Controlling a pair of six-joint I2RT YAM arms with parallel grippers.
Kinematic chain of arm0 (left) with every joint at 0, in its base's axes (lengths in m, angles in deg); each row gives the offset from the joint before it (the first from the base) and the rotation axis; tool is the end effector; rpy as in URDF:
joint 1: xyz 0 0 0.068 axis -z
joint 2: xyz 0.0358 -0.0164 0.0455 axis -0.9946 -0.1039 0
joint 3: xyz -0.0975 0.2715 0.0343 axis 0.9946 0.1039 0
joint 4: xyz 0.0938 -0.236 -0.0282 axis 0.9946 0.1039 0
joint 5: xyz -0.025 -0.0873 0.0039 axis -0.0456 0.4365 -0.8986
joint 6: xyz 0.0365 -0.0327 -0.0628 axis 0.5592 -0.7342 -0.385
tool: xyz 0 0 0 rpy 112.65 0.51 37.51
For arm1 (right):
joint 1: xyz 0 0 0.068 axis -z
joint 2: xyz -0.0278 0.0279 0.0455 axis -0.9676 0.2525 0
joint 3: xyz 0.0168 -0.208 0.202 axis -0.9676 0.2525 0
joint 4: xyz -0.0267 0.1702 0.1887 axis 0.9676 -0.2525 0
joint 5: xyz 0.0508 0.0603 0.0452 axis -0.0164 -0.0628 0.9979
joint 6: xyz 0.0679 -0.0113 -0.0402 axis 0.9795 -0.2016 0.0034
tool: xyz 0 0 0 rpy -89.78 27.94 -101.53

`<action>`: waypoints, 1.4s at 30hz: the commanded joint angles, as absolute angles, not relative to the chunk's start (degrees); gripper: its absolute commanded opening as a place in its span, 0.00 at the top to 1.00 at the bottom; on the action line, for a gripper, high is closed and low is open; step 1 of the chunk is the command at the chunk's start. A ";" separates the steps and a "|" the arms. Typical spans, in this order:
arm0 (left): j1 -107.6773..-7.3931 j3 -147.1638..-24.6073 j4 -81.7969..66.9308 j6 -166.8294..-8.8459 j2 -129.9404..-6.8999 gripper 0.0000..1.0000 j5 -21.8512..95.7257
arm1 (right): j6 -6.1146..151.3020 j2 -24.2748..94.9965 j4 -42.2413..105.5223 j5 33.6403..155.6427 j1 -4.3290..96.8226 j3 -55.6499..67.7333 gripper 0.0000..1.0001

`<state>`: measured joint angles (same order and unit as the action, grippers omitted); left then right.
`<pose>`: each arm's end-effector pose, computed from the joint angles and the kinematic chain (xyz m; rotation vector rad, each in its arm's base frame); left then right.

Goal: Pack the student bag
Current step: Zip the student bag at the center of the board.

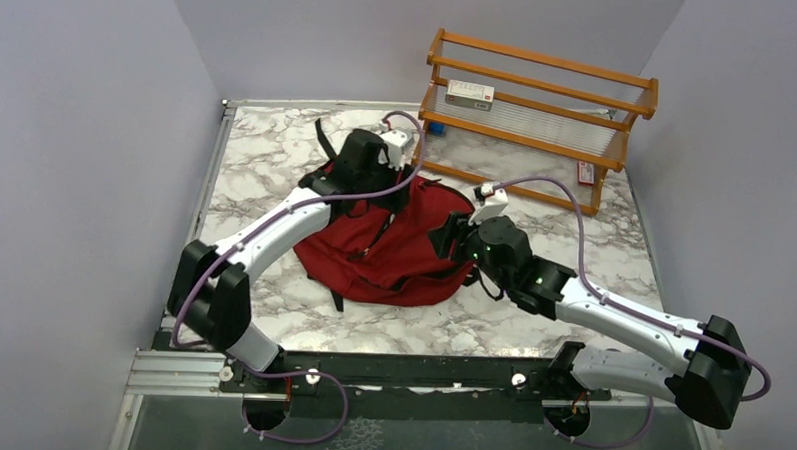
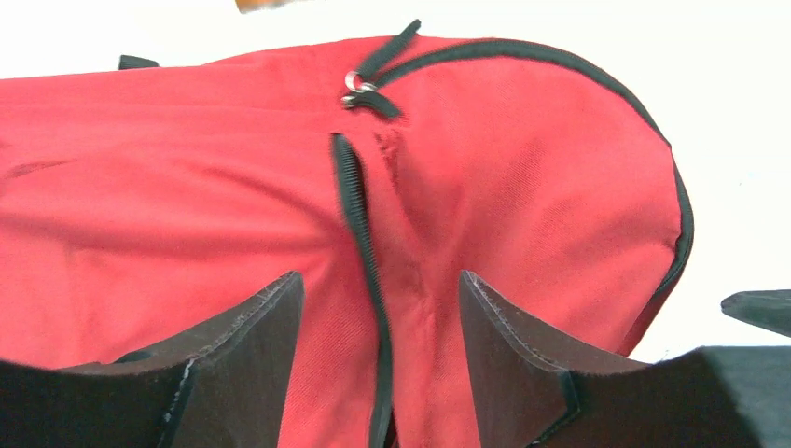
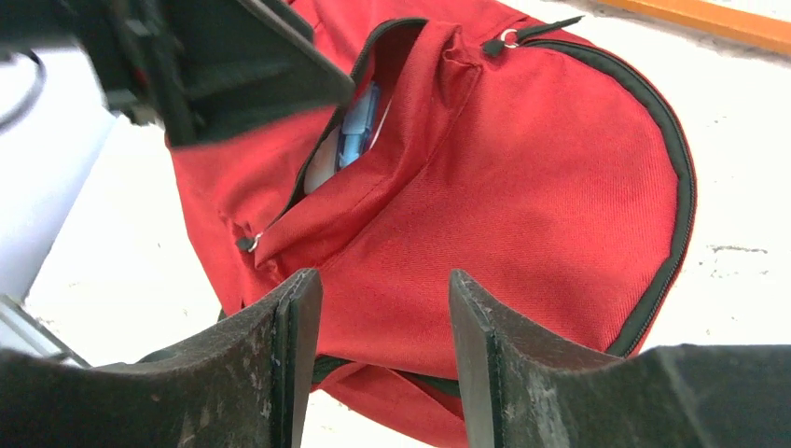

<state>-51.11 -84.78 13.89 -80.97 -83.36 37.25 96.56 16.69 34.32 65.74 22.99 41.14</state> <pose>0.3115 -0.2140 0.2853 0.6369 2.1956 -0.5176 0.1801 0.1931 0.2836 -0.1113 1.9389 0.6280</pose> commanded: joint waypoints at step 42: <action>-71.28 -50.26 9.28 -105.55 -50.29 0.50 26.83 | 52.28 35.42 41.03 100.74 22.41 25.10 0.44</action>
